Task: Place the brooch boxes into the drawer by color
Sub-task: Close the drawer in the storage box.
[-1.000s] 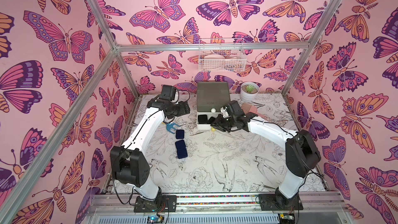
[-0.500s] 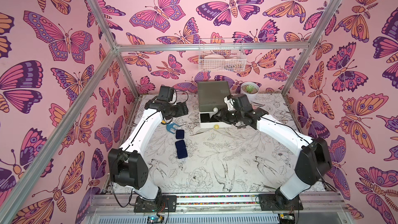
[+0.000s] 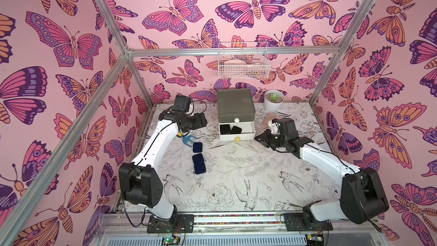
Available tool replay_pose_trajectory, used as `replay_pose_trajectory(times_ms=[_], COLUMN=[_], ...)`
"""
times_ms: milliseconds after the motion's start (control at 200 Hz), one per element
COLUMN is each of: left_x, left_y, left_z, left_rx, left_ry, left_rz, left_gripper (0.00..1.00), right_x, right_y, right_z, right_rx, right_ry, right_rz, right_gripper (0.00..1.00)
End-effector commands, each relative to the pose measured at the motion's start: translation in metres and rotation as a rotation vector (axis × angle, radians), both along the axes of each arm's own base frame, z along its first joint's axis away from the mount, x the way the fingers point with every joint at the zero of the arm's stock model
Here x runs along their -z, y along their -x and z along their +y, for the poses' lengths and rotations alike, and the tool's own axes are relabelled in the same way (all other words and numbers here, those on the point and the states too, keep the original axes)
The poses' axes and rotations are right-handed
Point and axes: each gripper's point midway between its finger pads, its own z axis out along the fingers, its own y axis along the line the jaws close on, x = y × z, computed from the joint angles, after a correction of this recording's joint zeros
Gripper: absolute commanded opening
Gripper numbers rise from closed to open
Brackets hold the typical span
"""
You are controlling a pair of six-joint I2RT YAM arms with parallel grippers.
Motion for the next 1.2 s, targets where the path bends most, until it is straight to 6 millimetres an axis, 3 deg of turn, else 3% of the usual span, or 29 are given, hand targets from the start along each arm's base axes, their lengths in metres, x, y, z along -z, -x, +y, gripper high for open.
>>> replay_pose_trajectory(times_ms=[0,135,155,255,696,1032,1197], left_x=[0.001,0.002,0.003,0.003,0.017,0.010,0.013], left_y=[0.002,0.005,0.006,0.008,0.011,0.011,0.014], left_z=[0.001,0.004,0.004,0.009,0.014,0.013,0.014], left_rx=[0.003,0.003,0.005,0.001,-0.005,0.011,0.004], left_ry=[0.018,0.016,0.013,0.008,0.005,0.000,0.000], left_rz=[0.000,-0.001,0.000,-0.001,0.034,0.007,0.012], left_gripper=[0.86,0.86,0.86,0.86,0.87,0.87,0.87], right_x=[-0.002,0.001,0.012,0.020,0.024,0.025,0.025], right_y=[-0.015,-0.033,-0.037,-0.052,-0.105,-0.127,-0.122], right_z=[0.003,0.010,0.011,0.014,0.028,0.042,0.047], right_rx=[0.004,-0.024,-0.022,-0.013,0.075,0.137,0.131], right_ry=[0.011,0.043,0.054,0.066,0.012,-0.150,-0.211], right_rz=[-0.054,-0.073,-0.056,-0.069,-0.154,-0.193,-0.182], right_gripper=[0.00,0.00,0.00,0.00,0.00,0.00,0.00])
